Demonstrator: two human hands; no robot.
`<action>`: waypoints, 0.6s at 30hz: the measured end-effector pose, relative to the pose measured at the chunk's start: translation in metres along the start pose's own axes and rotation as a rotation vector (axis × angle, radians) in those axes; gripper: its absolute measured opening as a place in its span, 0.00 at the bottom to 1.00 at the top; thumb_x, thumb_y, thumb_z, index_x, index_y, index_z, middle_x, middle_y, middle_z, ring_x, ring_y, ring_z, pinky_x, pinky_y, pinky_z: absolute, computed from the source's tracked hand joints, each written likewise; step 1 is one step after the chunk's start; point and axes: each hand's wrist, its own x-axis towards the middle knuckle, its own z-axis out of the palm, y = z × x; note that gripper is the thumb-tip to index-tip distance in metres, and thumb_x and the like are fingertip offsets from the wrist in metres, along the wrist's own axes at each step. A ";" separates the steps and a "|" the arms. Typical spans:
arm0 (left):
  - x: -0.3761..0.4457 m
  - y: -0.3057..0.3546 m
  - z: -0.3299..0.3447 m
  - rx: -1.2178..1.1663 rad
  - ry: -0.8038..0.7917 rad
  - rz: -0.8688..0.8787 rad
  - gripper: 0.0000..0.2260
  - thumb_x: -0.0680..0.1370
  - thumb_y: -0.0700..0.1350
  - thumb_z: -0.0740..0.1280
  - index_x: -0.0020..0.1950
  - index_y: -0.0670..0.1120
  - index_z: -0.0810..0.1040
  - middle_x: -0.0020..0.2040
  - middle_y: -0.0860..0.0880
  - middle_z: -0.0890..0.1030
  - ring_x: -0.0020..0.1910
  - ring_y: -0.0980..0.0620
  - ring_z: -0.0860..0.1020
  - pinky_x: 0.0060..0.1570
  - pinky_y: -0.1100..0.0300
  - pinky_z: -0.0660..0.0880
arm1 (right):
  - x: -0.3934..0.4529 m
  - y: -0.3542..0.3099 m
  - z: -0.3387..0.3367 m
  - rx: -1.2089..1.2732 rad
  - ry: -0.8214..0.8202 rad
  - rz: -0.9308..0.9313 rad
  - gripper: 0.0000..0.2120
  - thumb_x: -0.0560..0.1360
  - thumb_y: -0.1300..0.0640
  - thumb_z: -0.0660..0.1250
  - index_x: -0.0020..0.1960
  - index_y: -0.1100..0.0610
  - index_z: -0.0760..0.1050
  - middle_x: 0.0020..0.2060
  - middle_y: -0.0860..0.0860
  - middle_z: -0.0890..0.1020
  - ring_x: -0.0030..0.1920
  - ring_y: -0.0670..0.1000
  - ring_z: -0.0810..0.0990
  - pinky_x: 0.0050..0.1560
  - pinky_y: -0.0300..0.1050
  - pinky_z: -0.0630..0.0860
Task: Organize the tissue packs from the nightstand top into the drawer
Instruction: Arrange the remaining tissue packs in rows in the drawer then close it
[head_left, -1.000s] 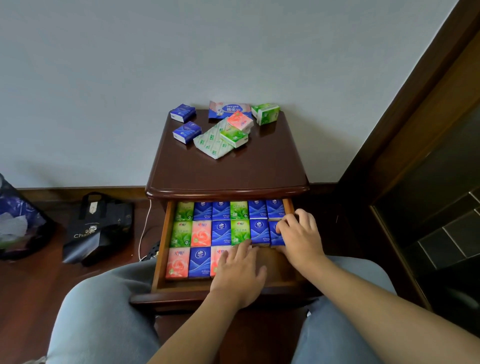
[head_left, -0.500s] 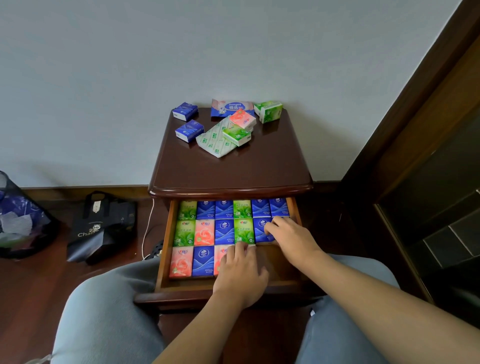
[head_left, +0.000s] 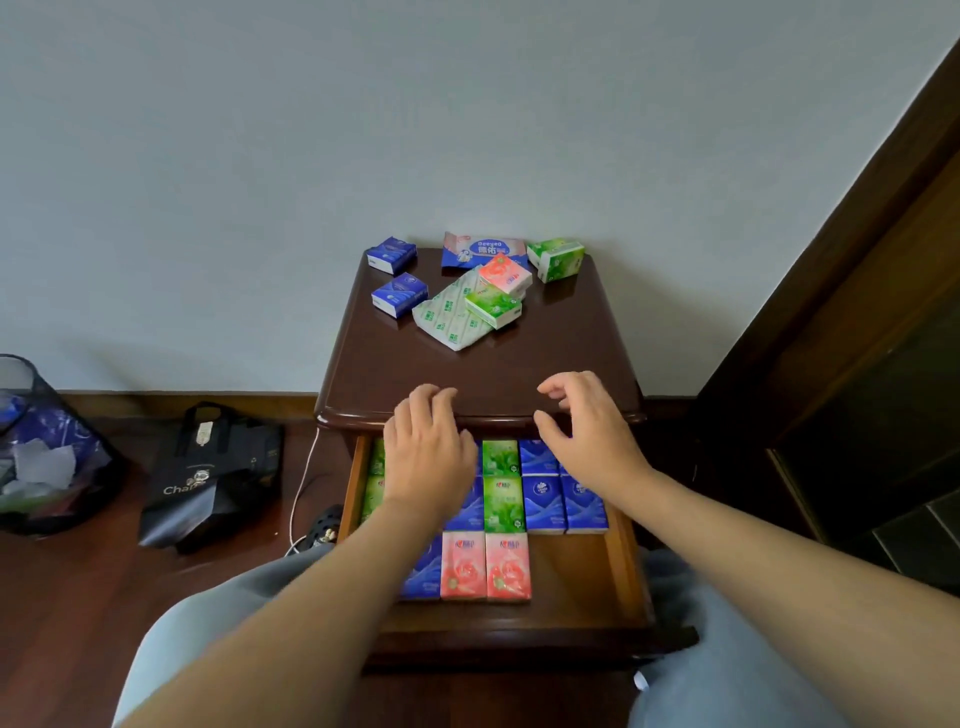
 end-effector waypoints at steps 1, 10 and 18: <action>0.015 -0.007 -0.003 0.027 -0.063 -0.039 0.26 0.84 0.53 0.58 0.81 0.45 0.62 0.79 0.44 0.62 0.77 0.44 0.62 0.76 0.48 0.60 | 0.009 -0.002 0.003 0.067 0.022 0.049 0.17 0.79 0.53 0.71 0.66 0.52 0.73 0.59 0.46 0.73 0.58 0.45 0.76 0.59 0.40 0.75; 0.059 -0.049 0.023 0.067 -0.413 -0.230 0.33 0.84 0.64 0.40 0.82 0.49 0.30 0.83 0.48 0.30 0.81 0.47 0.29 0.77 0.43 0.30 | 0.098 -0.013 0.063 0.315 0.234 0.401 0.36 0.74 0.46 0.77 0.76 0.53 0.66 0.68 0.49 0.69 0.50 0.42 0.78 0.55 0.41 0.76; 0.056 -0.049 0.022 0.038 -0.391 -0.219 0.33 0.84 0.64 0.42 0.82 0.50 0.30 0.82 0.49 0.29 0.80 0.48 0.28 0.73 0.45 0.26 | 0.155 -0.010 0.087 0.144 0.279 0.441 0.32 0.73 0.43 0.76 0.72 0.52 0.71 0.66 0.50 0.74 0.61 0.54 0.80 0.59 0.55 0.80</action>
